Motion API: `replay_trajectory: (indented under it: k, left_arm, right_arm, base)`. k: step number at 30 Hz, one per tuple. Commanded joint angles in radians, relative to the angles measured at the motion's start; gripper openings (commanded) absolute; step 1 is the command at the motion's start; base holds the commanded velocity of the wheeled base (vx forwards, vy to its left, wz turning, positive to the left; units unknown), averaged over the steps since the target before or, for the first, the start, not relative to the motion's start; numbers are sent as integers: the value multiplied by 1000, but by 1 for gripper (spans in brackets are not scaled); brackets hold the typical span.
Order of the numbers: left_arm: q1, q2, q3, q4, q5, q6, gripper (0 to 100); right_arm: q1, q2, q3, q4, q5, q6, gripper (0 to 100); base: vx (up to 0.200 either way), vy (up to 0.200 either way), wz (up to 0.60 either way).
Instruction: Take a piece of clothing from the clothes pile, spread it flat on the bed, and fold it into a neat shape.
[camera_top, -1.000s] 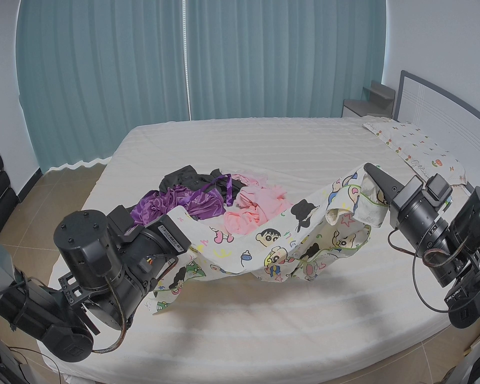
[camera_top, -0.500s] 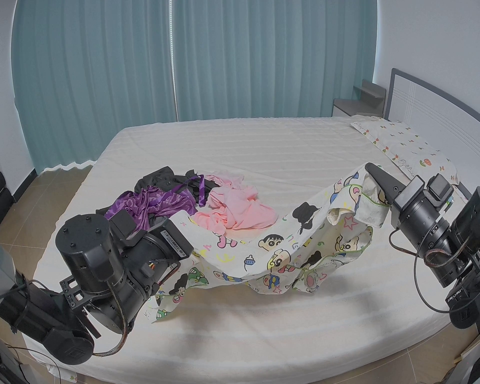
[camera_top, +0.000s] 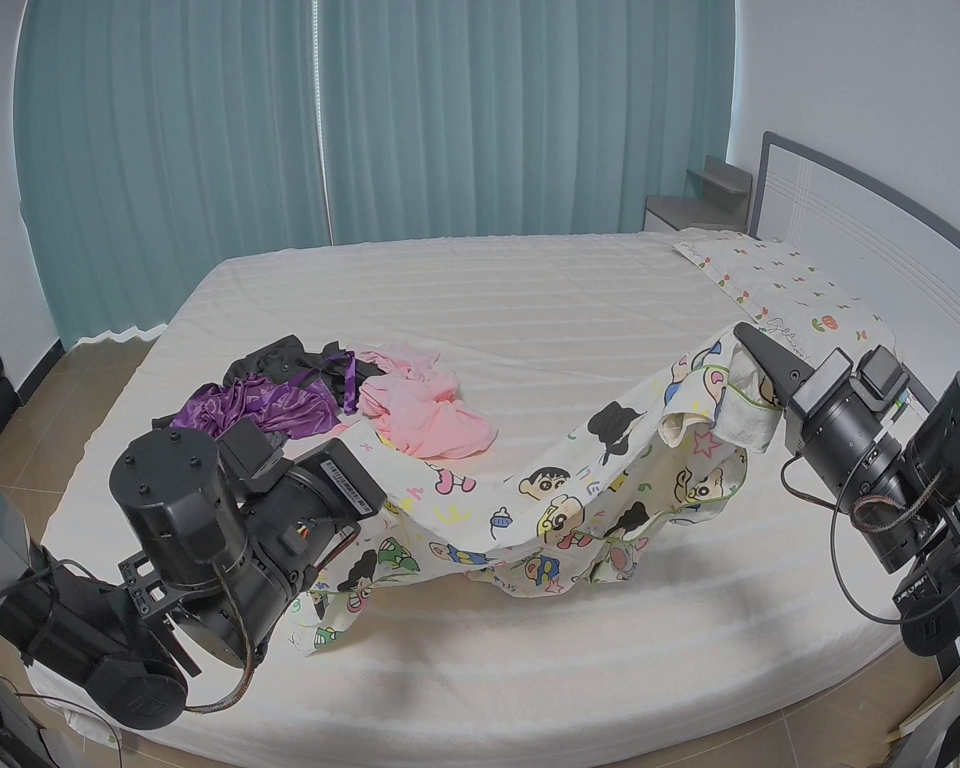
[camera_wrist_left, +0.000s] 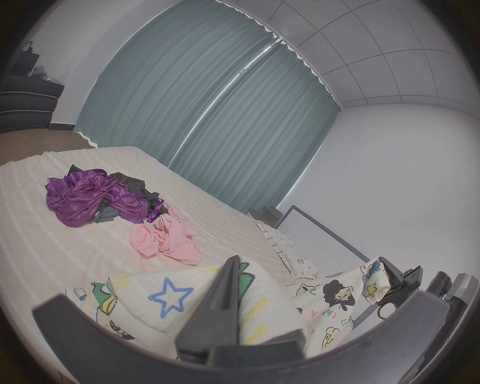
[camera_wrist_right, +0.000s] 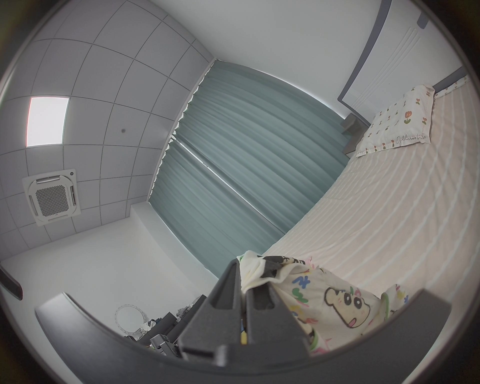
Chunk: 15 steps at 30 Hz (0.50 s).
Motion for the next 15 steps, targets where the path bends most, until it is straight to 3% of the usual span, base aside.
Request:
replay_trajectory:
  k: [1,15]
  left_arm:
    - [0,-3,0,0,1,0,0]
    - [0,1,-2,0,2,0,0]
  right_arm:
    - [-2,-9,-1,-1,0,0,0]
    - [-13,-9,-4,-1,0,-2,0]
  base:
    - [0,-200,0]
    - [0,-200,0]
